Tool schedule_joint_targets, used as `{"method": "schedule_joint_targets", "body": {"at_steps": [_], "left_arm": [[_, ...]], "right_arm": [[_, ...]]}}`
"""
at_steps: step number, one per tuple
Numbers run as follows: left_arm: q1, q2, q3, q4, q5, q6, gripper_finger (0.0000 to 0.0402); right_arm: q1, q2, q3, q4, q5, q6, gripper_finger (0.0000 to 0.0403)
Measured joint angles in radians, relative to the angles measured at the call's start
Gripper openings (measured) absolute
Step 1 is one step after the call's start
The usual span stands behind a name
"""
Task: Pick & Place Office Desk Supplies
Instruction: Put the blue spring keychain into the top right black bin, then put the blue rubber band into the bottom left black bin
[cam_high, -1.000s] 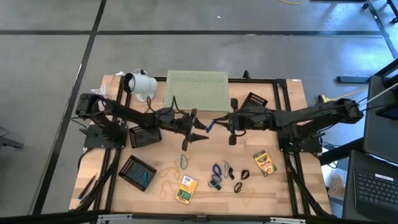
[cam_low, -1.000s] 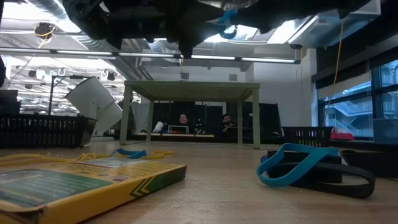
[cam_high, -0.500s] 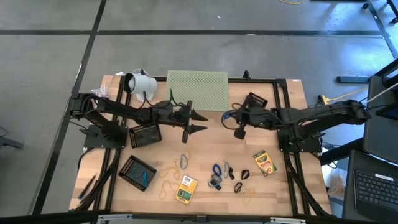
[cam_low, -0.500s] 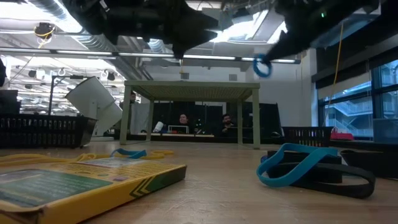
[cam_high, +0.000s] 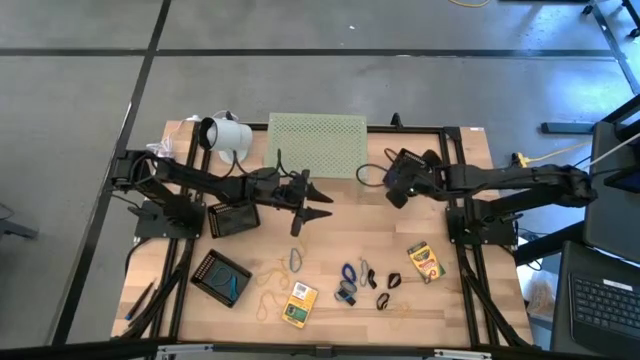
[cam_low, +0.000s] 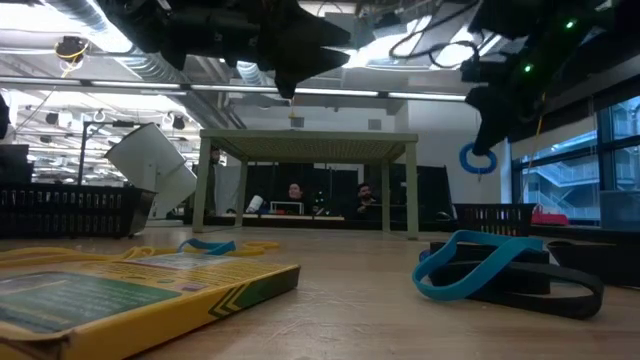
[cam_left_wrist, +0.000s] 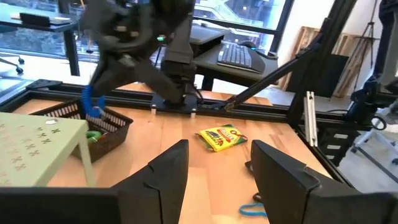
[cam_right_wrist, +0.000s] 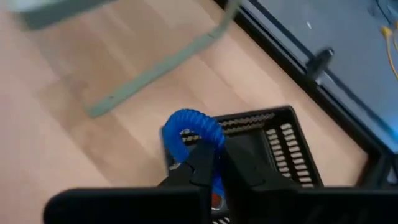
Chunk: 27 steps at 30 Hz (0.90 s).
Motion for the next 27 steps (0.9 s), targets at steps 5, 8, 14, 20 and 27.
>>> {"method": "schedule_joint_targets", "body": {"at_steps": [5, 8, 14, 20, 27], "left_arm": [[-0.028, 0.0, 0.0, -0.016, 0.024, -0.03, 0.0169], [-0.046, 0.0, 0.0, -0.052, 0.071, -0.052, 0.0169], [-0.071, 0.0, 0.0, -0.154, 0.13, -0.078, 0.0169], [-0.076, 0.0, 0.0, -0.344, 0.129, -0.1, 0.0169], [-0.094, 0.001, -0.001, -0.627, 0.204, 0.02, 0.0169]], "right_arm": [[-0.075, 0.025, 0.0, -0.011, -0.012, 0.046, 0.0054], [-0.11, 0.038, 0.0, -0.03, -0.039, 0.061, 0.0075], [-0.143, 0.069, 0.0, -0.03, -0.059, 0.06, 0.0113], [-0.148, 0.08, 0.0, -0.029, -0.064, 0.06, 0.0153], [-0.148, 0.08, 0.0, -0.019, -0.176, 0.06, 0.0175]]}}
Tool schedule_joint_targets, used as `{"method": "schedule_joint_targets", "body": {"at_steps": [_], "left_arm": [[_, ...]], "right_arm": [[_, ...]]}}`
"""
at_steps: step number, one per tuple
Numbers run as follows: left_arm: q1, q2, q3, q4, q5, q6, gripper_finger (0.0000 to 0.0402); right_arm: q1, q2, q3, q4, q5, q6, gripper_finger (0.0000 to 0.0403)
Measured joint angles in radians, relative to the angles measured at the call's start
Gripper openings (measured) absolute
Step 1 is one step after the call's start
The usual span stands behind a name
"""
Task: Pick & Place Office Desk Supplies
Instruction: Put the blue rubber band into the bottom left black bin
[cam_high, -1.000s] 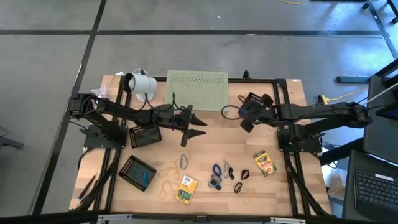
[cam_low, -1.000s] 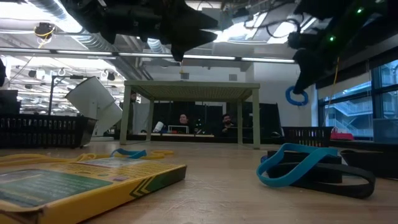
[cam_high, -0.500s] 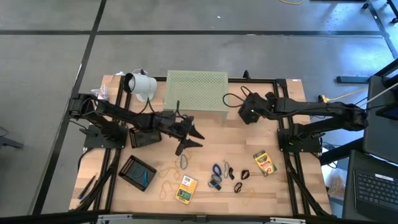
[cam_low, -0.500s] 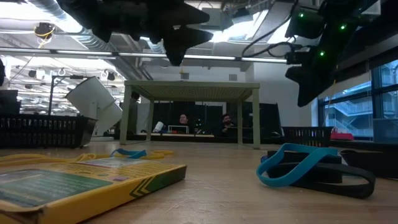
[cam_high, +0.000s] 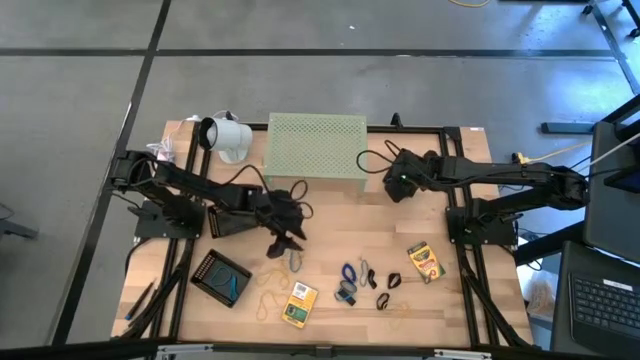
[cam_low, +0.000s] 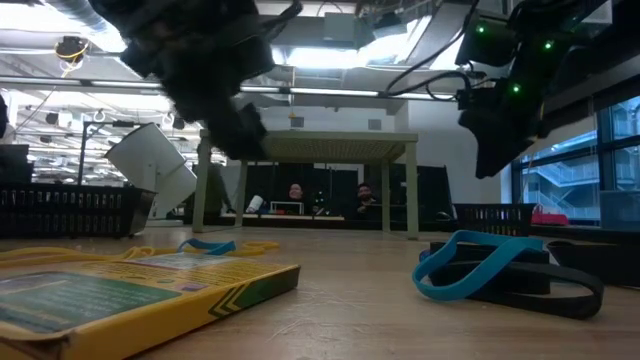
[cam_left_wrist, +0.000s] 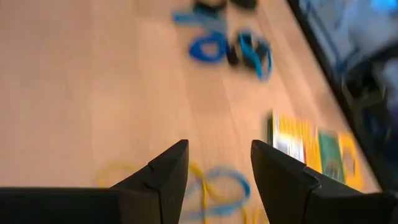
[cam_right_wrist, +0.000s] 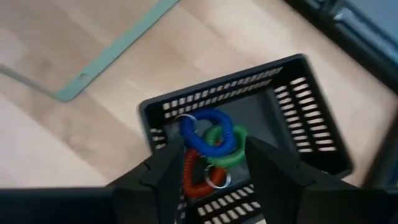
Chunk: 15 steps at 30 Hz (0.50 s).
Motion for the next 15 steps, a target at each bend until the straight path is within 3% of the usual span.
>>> {"method": "schedule_joint_targets", "body": {"at_steps": [7, 12, 15], "left_arm": [[-0.077, 0.0, 0.0, -0.104, -0.03, 0.153, 0.0169], [-0.131, 0.004, 0.0, -0.103, -0.137, 0.238, 0.0169], [-0.154, 0.014, -0.001, -0.12, -0.147, 0.339, 0.0169]], "right_arm": [[0.0, 0.0, 0.0, 0.022, -0.018, 0.0, 0.0176], [0.0, 0.0, 0.0, 0.041, -0.018, 0.0, 0.0176], [0.0, 0.0, 0.0, 0.068, -0.018, 0.0, 0.0176]]}}
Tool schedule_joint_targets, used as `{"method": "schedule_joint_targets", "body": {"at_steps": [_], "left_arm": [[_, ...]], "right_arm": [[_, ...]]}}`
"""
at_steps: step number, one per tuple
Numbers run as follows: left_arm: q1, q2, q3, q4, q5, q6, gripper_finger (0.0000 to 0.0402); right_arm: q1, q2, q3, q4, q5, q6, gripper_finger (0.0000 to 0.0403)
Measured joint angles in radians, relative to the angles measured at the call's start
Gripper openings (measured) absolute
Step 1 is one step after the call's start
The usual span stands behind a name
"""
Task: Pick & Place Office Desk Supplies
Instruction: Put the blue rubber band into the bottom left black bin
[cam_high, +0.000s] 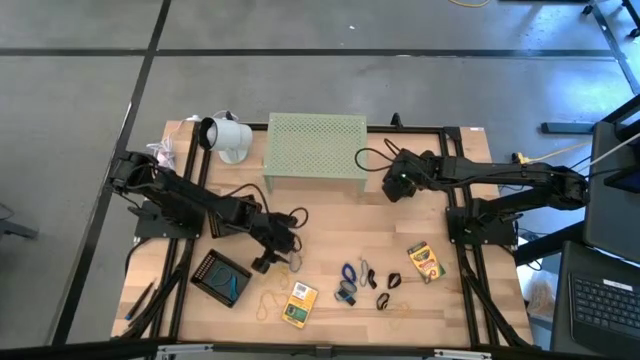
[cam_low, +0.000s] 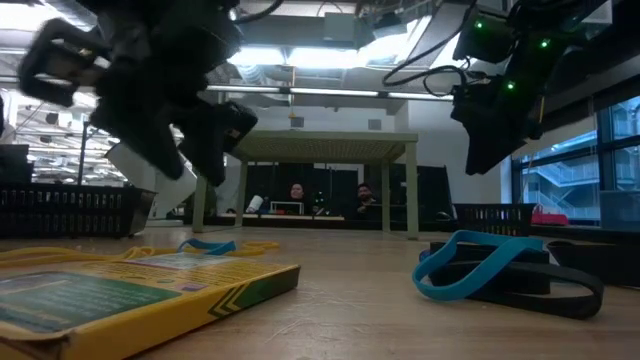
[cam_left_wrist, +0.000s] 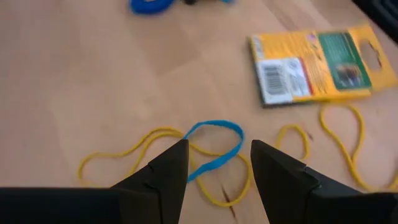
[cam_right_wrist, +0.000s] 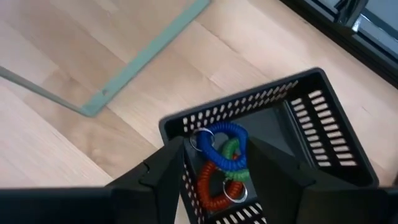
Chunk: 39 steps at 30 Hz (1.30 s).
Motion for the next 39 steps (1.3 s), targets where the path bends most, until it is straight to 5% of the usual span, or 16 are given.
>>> {"method": "schedule_joint_targets", "body": {"at_steps": [10, 28, 39], "left_arm": [[0.0, 0.059, 0.0, -0.004, -0.205, 0.189, 0.0169], [0.018, 0.188, 0.003, 0.109, -0.144, 0.117, 0.0164], [0.017, 0.184, 0.002, 0.099, -0.138, 0.132, 0.0035]], "right_arm": [[0.0, 0.0, 0.0, 0.018, 0.0, 0.0, 0.0176], [0.001, -0.001, 0.0, 0.059, -0.026, 0.0, 0.0176], [0.001, -0.001, 0.0, 0.059, -0.026, 0.0, 0.0176]]}}
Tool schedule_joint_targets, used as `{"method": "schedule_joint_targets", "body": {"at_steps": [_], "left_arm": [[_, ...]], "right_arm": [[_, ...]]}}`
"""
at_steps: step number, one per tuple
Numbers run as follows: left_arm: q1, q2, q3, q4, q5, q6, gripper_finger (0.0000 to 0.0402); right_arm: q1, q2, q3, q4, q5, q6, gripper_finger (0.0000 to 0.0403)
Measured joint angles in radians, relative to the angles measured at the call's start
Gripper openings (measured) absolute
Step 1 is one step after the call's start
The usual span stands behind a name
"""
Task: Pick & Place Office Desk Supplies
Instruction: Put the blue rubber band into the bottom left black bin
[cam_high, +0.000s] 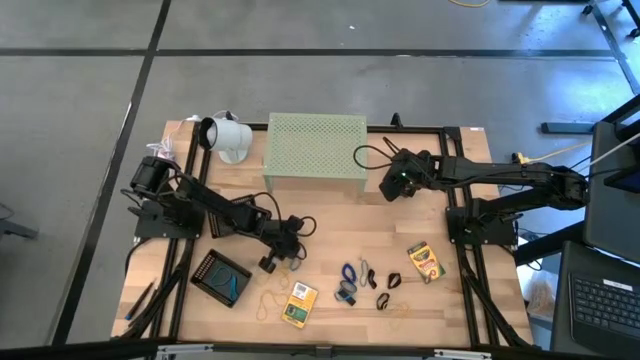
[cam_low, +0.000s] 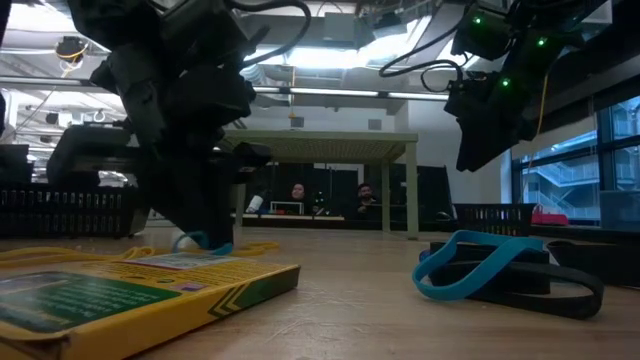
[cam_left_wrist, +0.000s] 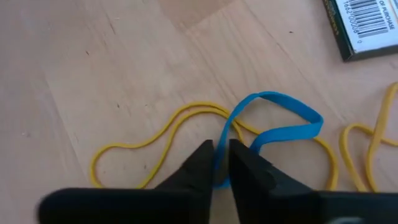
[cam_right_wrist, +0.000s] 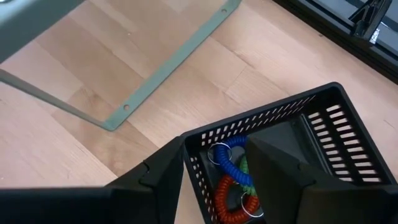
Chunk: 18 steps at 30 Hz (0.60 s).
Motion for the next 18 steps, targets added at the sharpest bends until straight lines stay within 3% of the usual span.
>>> {"method": "schedule_joint_targets", "body": {"at_steps": [3, 9, 18], "left_arm": [[0.0, 0.0, 0.0, 0.0, -0.008, 0.0, 0.0006], [0.001, -0.022, -0.003, -0.016, -0.052, 0.003, 0.0002], [0.001, -0.195, -0.004, -0.013, -0.195, 0.011, 0.0001]], "right_arm": [[0.0, 0.0, 0.0, 0.0, 0.0, 0.0, 0.0176], [0.0, 0.0, 0.0, 0.0, 0.0, 0.0, 0.0176], [0.0, 0.0, 0.0, 0.0, 0.001, 0.0, 0.0176]]}}
